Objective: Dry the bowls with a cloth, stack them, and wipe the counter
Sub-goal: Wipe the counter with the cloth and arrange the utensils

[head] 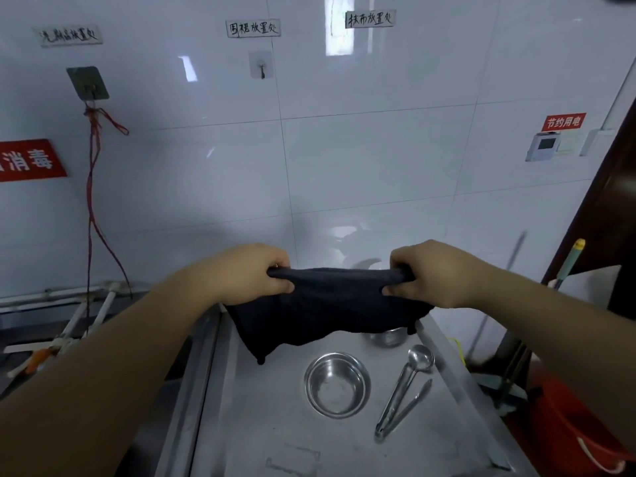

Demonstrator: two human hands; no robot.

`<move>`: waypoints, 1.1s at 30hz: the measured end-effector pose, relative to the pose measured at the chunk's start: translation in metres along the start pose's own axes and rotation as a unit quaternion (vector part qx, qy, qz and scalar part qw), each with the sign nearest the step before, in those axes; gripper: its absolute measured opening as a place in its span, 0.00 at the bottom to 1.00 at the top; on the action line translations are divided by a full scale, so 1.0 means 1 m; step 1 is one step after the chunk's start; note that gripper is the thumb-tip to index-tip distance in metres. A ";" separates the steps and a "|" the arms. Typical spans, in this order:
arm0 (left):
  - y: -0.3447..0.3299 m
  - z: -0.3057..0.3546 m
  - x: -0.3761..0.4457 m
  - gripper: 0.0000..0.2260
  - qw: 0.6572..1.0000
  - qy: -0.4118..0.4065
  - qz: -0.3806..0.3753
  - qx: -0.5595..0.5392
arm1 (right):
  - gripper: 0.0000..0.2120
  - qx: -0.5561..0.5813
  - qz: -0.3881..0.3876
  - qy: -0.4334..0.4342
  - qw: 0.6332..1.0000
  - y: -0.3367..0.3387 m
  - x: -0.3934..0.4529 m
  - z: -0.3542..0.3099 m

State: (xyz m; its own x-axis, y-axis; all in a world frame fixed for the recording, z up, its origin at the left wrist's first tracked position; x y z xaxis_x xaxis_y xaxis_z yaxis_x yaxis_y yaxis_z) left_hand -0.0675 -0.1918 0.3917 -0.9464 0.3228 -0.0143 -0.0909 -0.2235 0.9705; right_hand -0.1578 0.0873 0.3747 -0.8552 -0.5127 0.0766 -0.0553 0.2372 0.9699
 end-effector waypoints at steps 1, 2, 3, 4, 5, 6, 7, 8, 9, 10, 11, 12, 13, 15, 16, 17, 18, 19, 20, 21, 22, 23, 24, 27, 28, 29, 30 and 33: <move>0.000 -0.002 0.000 0.09 1.000 0.004 -0.004 0.009 | 0.18 0.003 0.006 -0.007 1.000 0.002 0.001 0.003; -0.002 -0.004 0.001 0.11 1.000 0.006 -0.007 0.019 | 0.20 0.018 0.005 -0.016 1.000 0.004 0.002 0.007; -0.003 -0.006 0.001 0.14 1.000 0.006 -0.008 0.028 | 0.22 0.038 -0.001 -0.022 0.999 0.005 0.002 0.010; -0.004 -0.007 0.001 0.16 0.999 0.005 -0.006 0.037 | 0.24 0.059 -0.009 -0.023 0.998 0.006 0.001 0.013; -0.006 -0.009 0.001 0.17 0.999 0.004 -0.003 0.050 | 0.25 0.081 -0.018 -0.023 0.996 0.006 -0.001 0.015; -0.007 -0.010 0.002 0.18 0.998 0.003 0.001 0.064 | 0.26 0.099 -0.024 -0.023 0.995 0.006 -0.004 0.016; -0.008 -0.012 0.003 0.19 0.997 0.003 0.004 0.076 | 0.27 0.112 -0.023 -0.026 0.993 0.007 -0.005 0.017; -0.009 -0.014 0.004 0.19 0.997 0.003 0.009 0.079 | 0.26 0.117 -0.014 -0.031 0.993 0.007 -0.006 0.018; -0.010 -0.016 0.005 0.19 0.997 0.003 0.012 0.073 | 0.24 0.115 -0.003 -0.038 0.993 0.007 -0.007 0.021; -0.012 -0.017 0.007 0.19 0.998 0.003 0.013 0.062 | 0.22 0.107 0.007 -0.044 0.993 0.006 -0.007 0.023; -0.014 -0.018 0.009 0.19 0.998 0.003 0.012 0.054 | 0.20 0.095 0.012 -0.048 0.994 0.005 -0.007 0.025; -0.016 -0.020 0.010 0.19 0.999 0.003 0.011 0.050 | 0.19 0.082 0.016 -0.049 0.995 0.004 -0.007 0.027; -0.018 -0.020 0.012 0.20 0.999 0.003 0.012 0.050 | 0.19 0.073 0.019 -0.051 0.996 0.003 -0.008 0.028; -0.021 -0.020 0.017 0.23 0.999 -0.004 0.022 0.047 | 0.19 0.069 0.033 -0.064 0.995 0.001 -0.008 0.034; -0.022 -0.019 0.020 0.23 0.999 -0.011 0.031 0.040 | 0.20 0.068 0.040 -0.074 0.994 0.001 -0.008 0.039; -0.024 -0.019 0.023 0.23 0.999 -0.018 0.040 0.034 | 0.21 0.065 0.045 -0.087 0.993 0.002 -0.008 0.043; -0.026 -0.019 0.024 0.23 0.998 -0.023 0.045 0.030 | 0.23 0.060 0.050 -0.098 0.992 0.002 -0.010 0.048; -0.028 -0.020 0.025 0.21 0.998 -0.029 0.045 0.030 | 0.24 0.055 0.052 -0.107 0.991 0.003 -0.011 0.053; -0.032 -0.022 0.026 0.19 0.998 -0.033 0.038 0.030 | 0.24 0.049 0.054 -0.113 0.991 0.002 -0.012 0.058; -0.038 -0.024 0.028 0.18 0.998 -0.037 0.029 0.029 | 0.23 0.042 0.054 -0.118 0.991 0.000 -0.014 0.064; -0.044 -0.025 0.031 0.17 0.999 -0.041 0.020 0.026 | 0.21 0.034 0.055 -0.123 0.990 -0.002 -0.016 0.069; -0.050 -0.025 0.034 0.17 0.999 -0.044 0.016 0.022 | 0.20 0.027 0.057 -0.127 0.990 -0.005 -0.018 0.074; -0.056 -0.025 0.039 0.16 0.999 -0.049 0.015 0.016 | 0.19 0.020 0.060 -0.129 0.990 -0.008 -0.020 0.079; -0.070 -0.022 0.054 0.12 0.998 -0.061 0.001 0.005 | 0.18 -0.002 0.065 -0.143 0.988 -0.015 -0.027 0.095; -0.075 -0.021 0.058 0.10 0.998 -0.063 -0.013 0.007 | 0.18 -0.006 0.061 -0.148 0.987 -0.018 -0.029 0.102; -0.080 -0.020 0.063 0.09 0.997 -0.065 -0.027 0.011 | 0.18 -0.009 0.057 -0.152 0.987 -0.020 -0.031 0.110; -0.087 -0.019 0.068 0.08 0.997 -0.065 -0.039 0.009 | 0.18 -0.012 0.052 -0.155 0.986 -0.021 -0.033 0.120; -0.103 -0.015 0.077 0.08 0.996 -0.056 -0.054 -0.041 | 0.16 -0.018 0.033 -0.162 0.986 -0.027 -0.037 0.146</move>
State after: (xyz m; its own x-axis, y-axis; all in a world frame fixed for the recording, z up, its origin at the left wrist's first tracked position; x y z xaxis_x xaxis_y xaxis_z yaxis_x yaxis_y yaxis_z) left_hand -0.1358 -0.1573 0.2875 -0.8895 0.4489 -0.0851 -0.2188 -0.2550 0.9419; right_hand -0.2005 0.2204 0.3123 -0.9762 -0.2055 0.0685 0.0202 0.2283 0.9734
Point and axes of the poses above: each hand's wrist, its own x-axis towards the middle knuckle, its own y-axis out of the back of the hand, z = x × y, the point moved 5 cm from there along x, towards the middle knuckle, and after that the axes turned 13 degrees about -y, right-handed, at the moved point
